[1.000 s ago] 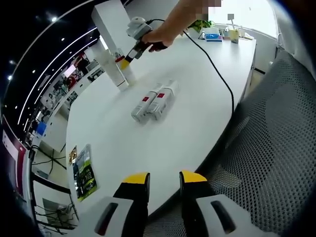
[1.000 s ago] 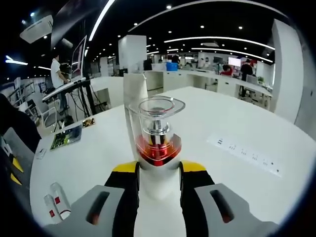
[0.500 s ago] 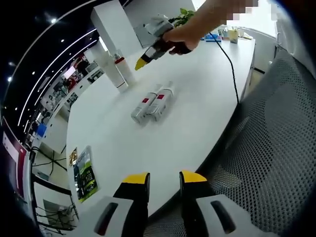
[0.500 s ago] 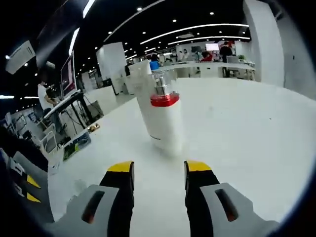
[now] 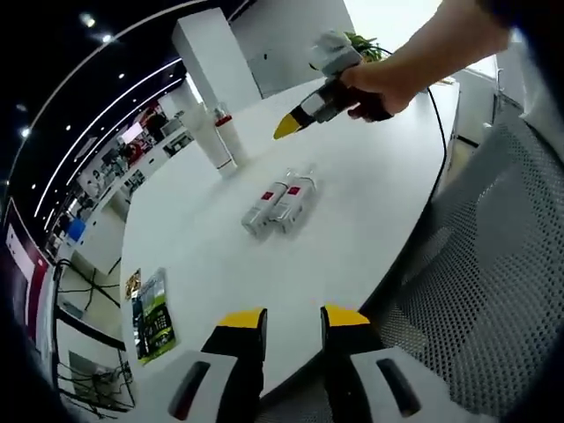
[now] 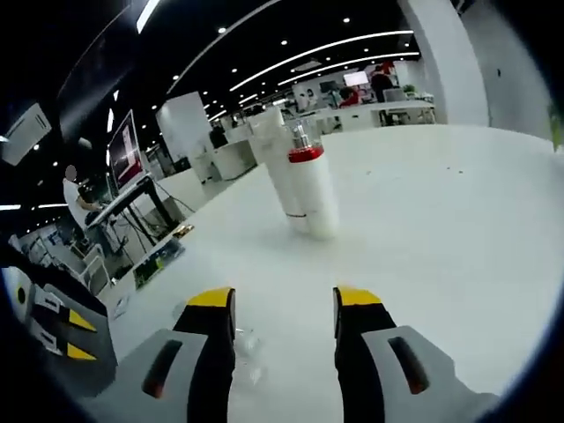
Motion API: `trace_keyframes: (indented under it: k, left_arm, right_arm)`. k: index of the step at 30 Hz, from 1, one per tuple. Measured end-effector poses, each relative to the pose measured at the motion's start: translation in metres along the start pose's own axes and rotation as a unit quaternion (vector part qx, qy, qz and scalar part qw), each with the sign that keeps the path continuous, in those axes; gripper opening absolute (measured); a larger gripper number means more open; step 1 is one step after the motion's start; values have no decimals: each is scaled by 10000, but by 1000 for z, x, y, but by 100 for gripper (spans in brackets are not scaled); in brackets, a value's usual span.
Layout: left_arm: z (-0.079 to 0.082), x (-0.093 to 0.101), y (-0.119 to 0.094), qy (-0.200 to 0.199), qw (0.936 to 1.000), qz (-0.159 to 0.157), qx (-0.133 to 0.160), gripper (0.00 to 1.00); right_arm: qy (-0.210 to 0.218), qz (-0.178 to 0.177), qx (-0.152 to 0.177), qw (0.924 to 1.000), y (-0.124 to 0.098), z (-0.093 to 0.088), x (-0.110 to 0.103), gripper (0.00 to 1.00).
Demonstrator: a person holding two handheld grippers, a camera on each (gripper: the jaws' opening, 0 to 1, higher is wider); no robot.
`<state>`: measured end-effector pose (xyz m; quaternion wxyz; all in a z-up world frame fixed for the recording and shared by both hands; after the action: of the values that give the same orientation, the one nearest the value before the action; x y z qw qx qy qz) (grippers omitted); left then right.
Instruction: Arrange the skincare products in the storage area until every visible bottle or jar stands upright without overlapping.
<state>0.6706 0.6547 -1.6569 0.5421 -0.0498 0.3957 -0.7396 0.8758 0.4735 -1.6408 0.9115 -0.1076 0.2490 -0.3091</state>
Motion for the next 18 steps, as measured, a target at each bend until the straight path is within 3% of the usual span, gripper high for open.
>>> trace_keyframes:
  k: [6, 11, 15, 18]
  left_arm:
    - [16, 1, -9, -603, 9974, -253, 319, 25]
    - [21, 0, -14, -687, 9961, -312, 461, 25]
    - [24, 1, -16, -812, 9947, -359, 518, 26]
    - [23, 1, -14, -657, 9962, -227, 527, 25]
  right_arm:
    - [-159, 5, -163, 9997, -17, -10, -8, 43]
    - [-339, 66, -401, 9986, -25, -22, -17, 46]
    - [-643, 394, -864, 9934, -23, -31, -31, 53]
    - [-946, 715, -1126, 9865, -20, -28, -42, 51]
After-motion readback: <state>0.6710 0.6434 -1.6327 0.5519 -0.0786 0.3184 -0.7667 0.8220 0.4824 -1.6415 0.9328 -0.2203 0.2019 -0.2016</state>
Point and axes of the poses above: the point that each gripper's makers call its tool centre point, and the gripper's own axes: y roughly forward along the fingers, x roughly to its right, z roughly out of its top, the point moved 1 cm from there along -y, roughly backward along the fingers, and after that the axes turned 15 degrees about z, right-handed, at the moved point
